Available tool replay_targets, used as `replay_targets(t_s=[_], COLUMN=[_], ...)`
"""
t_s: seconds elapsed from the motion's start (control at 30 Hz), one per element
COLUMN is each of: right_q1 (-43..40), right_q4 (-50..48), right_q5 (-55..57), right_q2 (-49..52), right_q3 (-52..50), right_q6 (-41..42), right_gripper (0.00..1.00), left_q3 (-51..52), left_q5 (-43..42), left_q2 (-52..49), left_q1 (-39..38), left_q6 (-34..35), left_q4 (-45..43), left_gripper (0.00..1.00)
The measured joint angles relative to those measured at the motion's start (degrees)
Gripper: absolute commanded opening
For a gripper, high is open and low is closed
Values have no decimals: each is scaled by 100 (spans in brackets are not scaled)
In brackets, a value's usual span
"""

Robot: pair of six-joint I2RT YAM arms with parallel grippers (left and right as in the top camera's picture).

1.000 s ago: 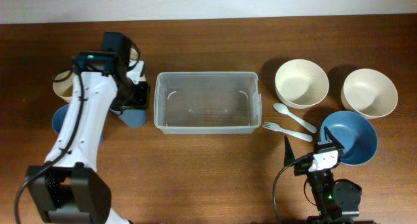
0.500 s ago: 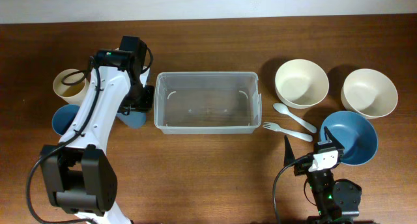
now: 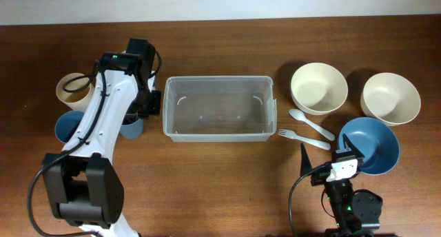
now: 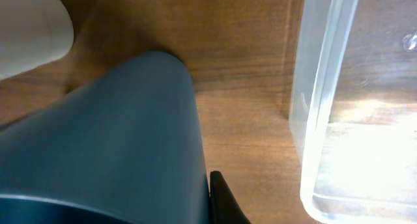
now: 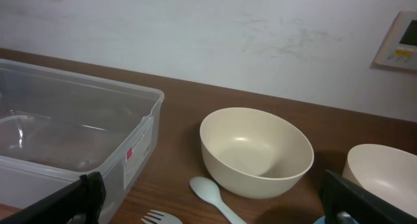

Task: Pack container
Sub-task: 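Lift the blue cup and carry it over the container's left end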

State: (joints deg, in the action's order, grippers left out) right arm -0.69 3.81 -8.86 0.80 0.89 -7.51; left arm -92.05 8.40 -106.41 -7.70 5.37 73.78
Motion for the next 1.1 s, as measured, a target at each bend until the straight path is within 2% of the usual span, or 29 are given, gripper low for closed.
replay_targets(t_s=[0.27,0.7,0.9,1.1], right_q1=[0,0,0,0], right_q4=[0,0,0,0], right_q5=[-2,0,0,0], right_q2=[0,0,0,0], right_q3=[0,0,0,0], right_q6=[-2,-4,0,0], right_gripper=[99,99,99,99], left_q3=[-240,-1910,-2535,-2730], left_q5=[-389,-929,-953,-903], left_q2=[-2,20,426,1067], left_q1=[0,-273,-710,-1200], left_q6=[52,81,94,96], left_q4=[728,1818,1829,1366], left_gripper=[1,2,2,1])
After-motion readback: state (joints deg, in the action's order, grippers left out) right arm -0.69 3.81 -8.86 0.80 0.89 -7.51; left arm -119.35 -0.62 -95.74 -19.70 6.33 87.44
